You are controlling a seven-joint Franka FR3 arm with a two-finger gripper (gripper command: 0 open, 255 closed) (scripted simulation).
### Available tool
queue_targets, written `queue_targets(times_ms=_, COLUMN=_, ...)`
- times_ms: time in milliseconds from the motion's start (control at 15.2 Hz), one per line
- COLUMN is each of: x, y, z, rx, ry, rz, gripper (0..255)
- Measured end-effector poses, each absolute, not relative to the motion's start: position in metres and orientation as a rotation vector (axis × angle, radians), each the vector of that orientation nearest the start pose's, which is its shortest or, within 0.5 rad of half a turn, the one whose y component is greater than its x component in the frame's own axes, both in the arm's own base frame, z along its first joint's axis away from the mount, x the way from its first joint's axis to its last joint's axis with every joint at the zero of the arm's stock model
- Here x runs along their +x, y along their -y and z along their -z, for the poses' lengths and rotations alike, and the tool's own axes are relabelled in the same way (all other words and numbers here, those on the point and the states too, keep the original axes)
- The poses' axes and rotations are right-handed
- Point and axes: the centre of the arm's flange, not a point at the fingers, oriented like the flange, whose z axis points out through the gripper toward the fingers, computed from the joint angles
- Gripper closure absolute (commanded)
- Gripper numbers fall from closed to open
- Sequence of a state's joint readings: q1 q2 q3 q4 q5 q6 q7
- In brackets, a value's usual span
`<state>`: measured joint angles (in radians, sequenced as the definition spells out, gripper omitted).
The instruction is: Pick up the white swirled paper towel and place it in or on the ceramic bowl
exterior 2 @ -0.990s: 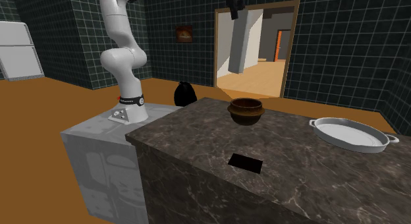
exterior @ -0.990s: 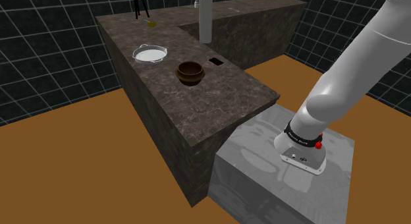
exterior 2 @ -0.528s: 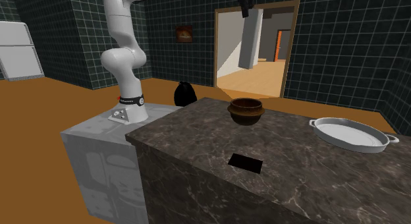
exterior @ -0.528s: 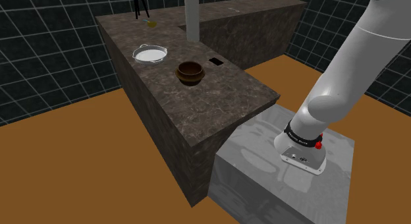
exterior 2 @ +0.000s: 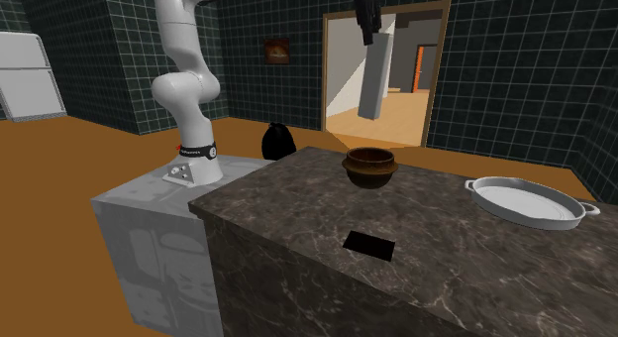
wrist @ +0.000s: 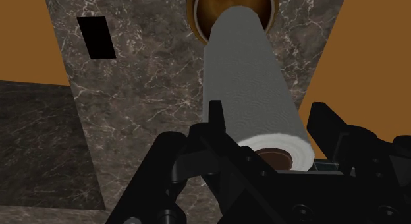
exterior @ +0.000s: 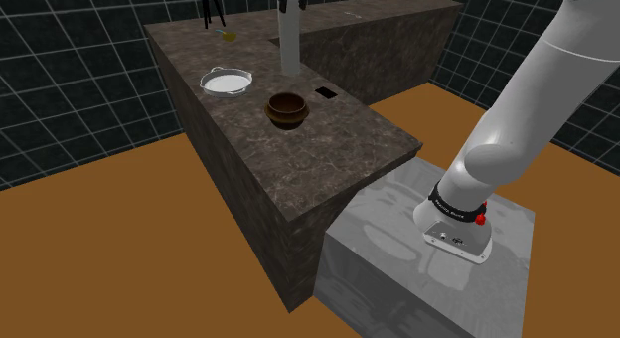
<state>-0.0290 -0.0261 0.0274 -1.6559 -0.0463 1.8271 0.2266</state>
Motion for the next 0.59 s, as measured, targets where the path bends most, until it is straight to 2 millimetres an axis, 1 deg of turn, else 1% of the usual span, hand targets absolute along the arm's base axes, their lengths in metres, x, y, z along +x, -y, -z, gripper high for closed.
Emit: queue_targets(times_ms=594, x=0.570, y=0.004, z=-0.576, rx=-3.130, ry=-0.347, rz=0.318, gripper=255)
